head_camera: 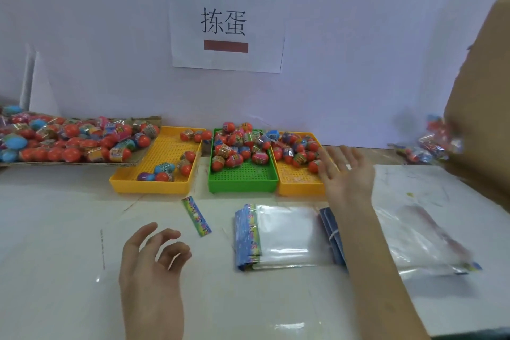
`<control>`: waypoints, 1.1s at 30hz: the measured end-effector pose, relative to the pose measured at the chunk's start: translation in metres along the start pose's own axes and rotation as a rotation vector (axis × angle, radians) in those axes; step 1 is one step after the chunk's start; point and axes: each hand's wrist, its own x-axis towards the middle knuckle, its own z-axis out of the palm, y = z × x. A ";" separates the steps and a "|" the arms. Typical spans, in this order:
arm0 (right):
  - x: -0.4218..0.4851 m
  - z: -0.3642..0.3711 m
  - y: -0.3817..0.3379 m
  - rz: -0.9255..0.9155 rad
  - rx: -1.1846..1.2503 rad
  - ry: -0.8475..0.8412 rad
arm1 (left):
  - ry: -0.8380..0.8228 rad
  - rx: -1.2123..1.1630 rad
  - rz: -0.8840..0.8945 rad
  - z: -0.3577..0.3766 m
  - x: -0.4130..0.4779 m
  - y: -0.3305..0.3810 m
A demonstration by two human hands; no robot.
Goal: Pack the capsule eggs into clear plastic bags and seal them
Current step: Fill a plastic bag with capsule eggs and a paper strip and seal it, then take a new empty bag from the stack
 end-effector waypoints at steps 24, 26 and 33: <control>-0.013 0.000 0.061 -0.362 -1.786 -0.777 | -0.071 0.026 -0.042 -0.002 -0.003 0.001; -0.013 0.001 0.061 -0.371 -1.773 -0.781 | -0.059 0.069 -0.007 -0.003 -0.002 0.000; -0.017 0.004 0.067 -0.374 -1.691 -0.802 | -0.384 1.861 0.253 0.009 -0.011 -0.032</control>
